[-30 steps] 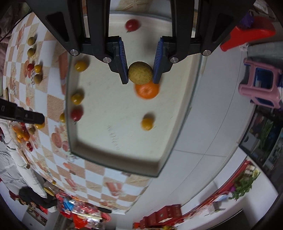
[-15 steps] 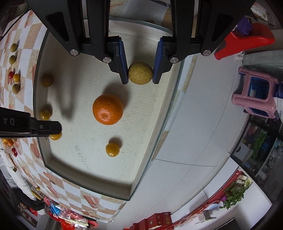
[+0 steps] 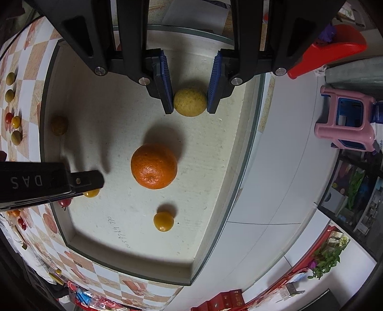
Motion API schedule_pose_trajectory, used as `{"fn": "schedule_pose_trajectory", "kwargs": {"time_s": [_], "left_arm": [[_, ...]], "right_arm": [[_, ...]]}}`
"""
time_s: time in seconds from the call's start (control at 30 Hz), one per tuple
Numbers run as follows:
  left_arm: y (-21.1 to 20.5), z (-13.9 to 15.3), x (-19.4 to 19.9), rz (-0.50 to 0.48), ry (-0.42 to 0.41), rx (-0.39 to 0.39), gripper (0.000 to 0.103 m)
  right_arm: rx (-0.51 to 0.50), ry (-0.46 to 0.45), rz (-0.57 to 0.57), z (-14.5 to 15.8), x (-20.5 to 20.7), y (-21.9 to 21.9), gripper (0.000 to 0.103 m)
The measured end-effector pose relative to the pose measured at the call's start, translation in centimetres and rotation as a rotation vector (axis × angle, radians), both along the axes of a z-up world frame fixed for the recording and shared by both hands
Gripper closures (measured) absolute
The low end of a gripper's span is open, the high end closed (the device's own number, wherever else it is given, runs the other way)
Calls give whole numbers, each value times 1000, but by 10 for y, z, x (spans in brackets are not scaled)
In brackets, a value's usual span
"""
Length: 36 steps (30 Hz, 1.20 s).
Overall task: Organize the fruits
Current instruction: 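Carry both fruits into the white tray and open the right gripper, then open the left gripper to drop the brown fruit in the tray, then move both tools back over the table toward the brown fruits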
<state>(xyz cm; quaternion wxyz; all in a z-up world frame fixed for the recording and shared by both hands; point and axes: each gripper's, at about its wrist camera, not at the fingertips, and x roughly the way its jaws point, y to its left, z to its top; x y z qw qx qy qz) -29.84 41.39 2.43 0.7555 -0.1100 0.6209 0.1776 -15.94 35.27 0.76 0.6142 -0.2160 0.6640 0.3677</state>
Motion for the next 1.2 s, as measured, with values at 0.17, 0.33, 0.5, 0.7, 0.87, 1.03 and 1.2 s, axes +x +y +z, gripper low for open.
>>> {"fn": "schedule_pose_trajectory", "kwargs": {"time_s": [0.17, 0.33, 0.5, 0.7, 0.87, 1.03, 1.2], "left_arm": [[-4, 7, -1, 0, -26, 32, 25], [-6, 8, 0, -9, -6, 23, 25], [-16, 15, 4, -49, -4, 27, 25], [-34, 30, 18, -119, -20, 45, 25], [-56, 43, 34, -199, -45, 50, 25], [-84, 50, 52, -292, -64, 49, 25], [-119, 58, 71, -386, -80, 41, 25]], "right_arm": [[8, -17, 6, 3, -3, 7, 33], [47, -22, -25, 19, 7, -5, 26], [95, -66, -89, 44, 18, -23, 13], [124, -93, -187, 67, 31, -59, 7], [108, -106, -291, 74, 43, -104, 7], [84, -118, -388, 77, 50, -163, 7], [36, -128, -474, 74, 44, -223, 7]]}}
